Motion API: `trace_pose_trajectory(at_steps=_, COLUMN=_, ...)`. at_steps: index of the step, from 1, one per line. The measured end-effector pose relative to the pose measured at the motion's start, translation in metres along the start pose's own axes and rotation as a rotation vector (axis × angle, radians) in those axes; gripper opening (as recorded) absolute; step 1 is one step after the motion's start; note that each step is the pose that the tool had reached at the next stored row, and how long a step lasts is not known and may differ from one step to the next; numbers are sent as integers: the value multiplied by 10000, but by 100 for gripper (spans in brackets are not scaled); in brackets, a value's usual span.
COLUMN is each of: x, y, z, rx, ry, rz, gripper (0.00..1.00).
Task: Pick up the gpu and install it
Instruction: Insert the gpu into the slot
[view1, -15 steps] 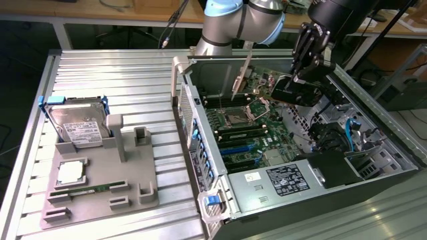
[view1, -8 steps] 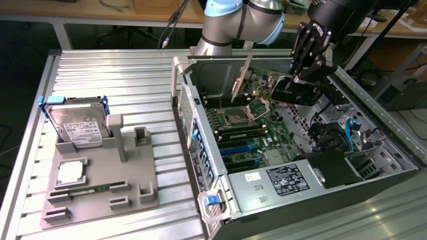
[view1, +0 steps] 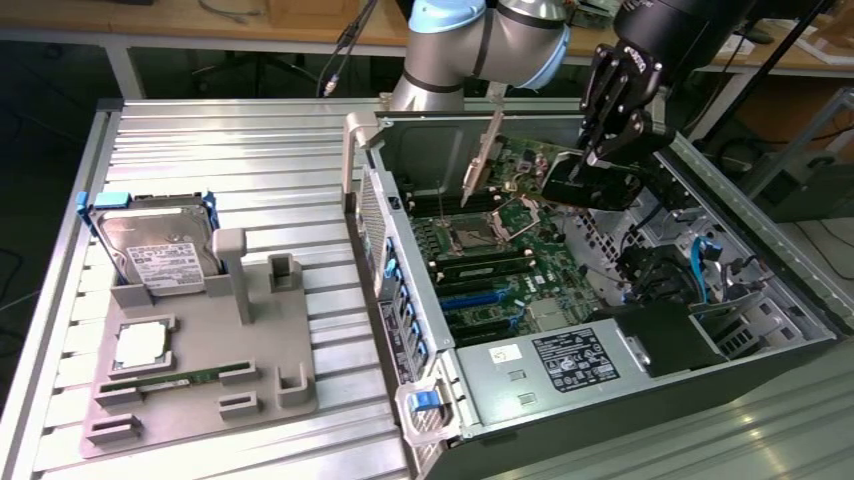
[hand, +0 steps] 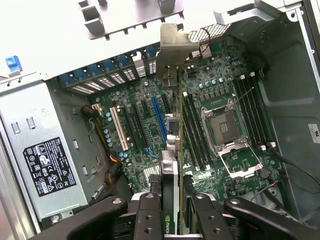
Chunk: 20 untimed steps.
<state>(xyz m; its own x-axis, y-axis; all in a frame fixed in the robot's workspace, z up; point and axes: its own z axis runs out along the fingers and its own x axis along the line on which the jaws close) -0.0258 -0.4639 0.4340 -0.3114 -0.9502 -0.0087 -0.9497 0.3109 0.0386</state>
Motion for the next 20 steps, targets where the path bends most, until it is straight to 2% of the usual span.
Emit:
trace_pose_trajectory(at_steps=7, x=0, y=1, z=0, rx=0, ry=1, rz=-8, gripper=27)
trace_pose_trajectory(at_steps=10, x=1, y=3, z=0, rx=-2, ry=7, rz=-176, gripper=27)
trace_pose_trajectory(at_steps=18, x=1, y=4, z=0, rx=-10, ry=47, rz=-1183, gripper=27)
trace_pose_trajectory(at_steps=20, x=0, y=5, z=0, rx=-15, ry=67, rz=-1707, gripper=27)
